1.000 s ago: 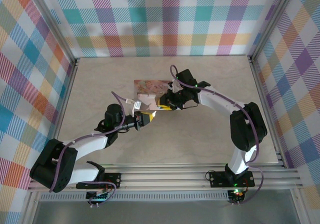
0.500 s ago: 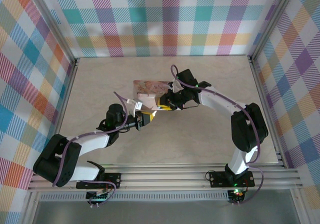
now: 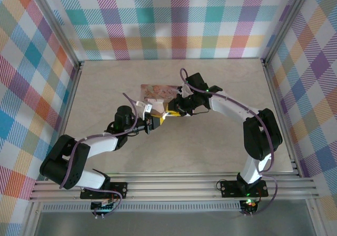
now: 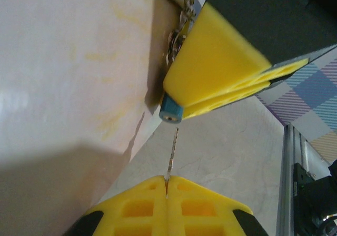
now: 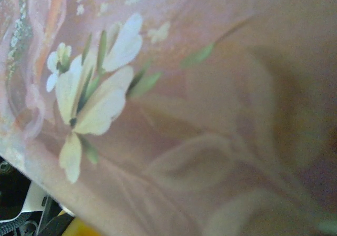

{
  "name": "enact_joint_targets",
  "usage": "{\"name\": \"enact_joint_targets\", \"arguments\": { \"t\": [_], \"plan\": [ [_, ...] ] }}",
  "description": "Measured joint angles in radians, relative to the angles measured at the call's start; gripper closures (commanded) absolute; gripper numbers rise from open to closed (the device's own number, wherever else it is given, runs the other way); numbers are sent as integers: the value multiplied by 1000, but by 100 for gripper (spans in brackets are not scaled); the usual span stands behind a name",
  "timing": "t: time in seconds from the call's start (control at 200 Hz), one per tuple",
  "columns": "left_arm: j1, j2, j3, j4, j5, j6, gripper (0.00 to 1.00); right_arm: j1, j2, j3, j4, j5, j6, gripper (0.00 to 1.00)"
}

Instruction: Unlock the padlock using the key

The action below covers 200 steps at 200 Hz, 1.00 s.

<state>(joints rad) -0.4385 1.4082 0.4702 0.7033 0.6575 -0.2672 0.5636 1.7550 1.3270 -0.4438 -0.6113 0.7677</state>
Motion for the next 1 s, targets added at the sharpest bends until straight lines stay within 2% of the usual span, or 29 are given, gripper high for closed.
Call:
{"name": "enact_joint_targets", "arguments": {
  "t": [1.0],
  "plan": [
    [-26, 63, 38, 6, -12, 3, 100, -6, 0, -6, 2, -2, 4, 100]
  ]
}}
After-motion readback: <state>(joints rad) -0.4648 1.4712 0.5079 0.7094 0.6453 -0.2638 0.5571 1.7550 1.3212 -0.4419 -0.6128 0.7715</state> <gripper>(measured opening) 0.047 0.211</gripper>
